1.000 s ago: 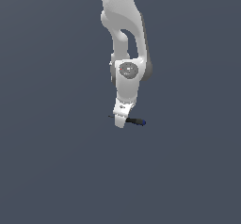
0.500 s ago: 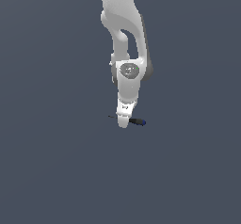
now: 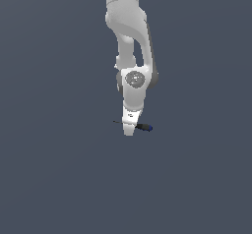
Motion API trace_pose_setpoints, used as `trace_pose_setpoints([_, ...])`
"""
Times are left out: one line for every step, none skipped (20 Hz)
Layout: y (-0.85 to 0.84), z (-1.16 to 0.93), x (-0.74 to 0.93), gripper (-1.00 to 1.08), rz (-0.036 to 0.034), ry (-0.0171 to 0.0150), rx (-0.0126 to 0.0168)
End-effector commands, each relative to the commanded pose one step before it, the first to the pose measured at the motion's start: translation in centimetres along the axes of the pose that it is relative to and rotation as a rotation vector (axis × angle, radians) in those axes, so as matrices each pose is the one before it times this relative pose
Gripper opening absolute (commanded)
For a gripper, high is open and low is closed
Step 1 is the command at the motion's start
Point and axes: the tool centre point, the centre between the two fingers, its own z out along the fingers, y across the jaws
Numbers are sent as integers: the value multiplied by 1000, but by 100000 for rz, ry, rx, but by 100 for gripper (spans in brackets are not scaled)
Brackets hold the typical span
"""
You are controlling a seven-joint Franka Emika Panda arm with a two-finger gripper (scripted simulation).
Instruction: Pick up the object and move it to a goal position.
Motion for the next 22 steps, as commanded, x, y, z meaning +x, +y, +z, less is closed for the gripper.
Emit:
trace_pose_setpoints([-61, 1246, -2, 100, -162, -15, 65])
trace_pose_setpoints([1, 393, 6, 100, -48, 1, -7])
trace_pose_setpoints([12, 332, -15, 100, 0, 0, 0])
trace_pose_setpoints([6, 261, 15, 100, -46, 2, -15])
trace_pose_setpoints([13, 208, -6, 100, 0, 0, 0])
trace_pose_setpoints([11, 147, -4, 100, 0, 0, 0])
trace_pose_setpoints([7, 88, -2, 100, 0, 0, 0])
trace_pose_setpoints([3, 29, -1, 100, 0, 0, 0])
trace_pose_setpoints([0, 0, 0, -100, 0, 0, 0])
trace_pose_setpoints([0, 0, 0, -100, 0, 0, 0])
trace_pose_setpoints([0, 0, 0, -100, 0, 0, 0])
trace_pose_setpoints([0, 0, 0, -100, 0, 0, 0])
trace_pose_setpoints([0, 0, 0, -100, 0, 0, 0])
trace_pose_setpoints([0, 0, 0, -100, 0, 0, 0])
trace_pose_setpoints([0, 0, 0, -100, 0, 0, 0])
trace_pose_setpoints([0, 0, 0, -100, 0, 0, 0])
trace_pose_setpoints([0, 0, 0, -100, 0, 0, 0])
trace_pose_setpoints([0, 0, 0, -100, 0, 0, 0])
trace_pose_setpoints([17, -38, 6, -100, -5, 2, -69])
trace_pose_setpoints([-11, -19, -1, -100, 0, 0, 0])
trace_pose_setpoints([-33, -58, -4, -100, 0, 0, 0])
trace_pose_setpoints([-55, -96, -7, -100, 0, 0, 0])
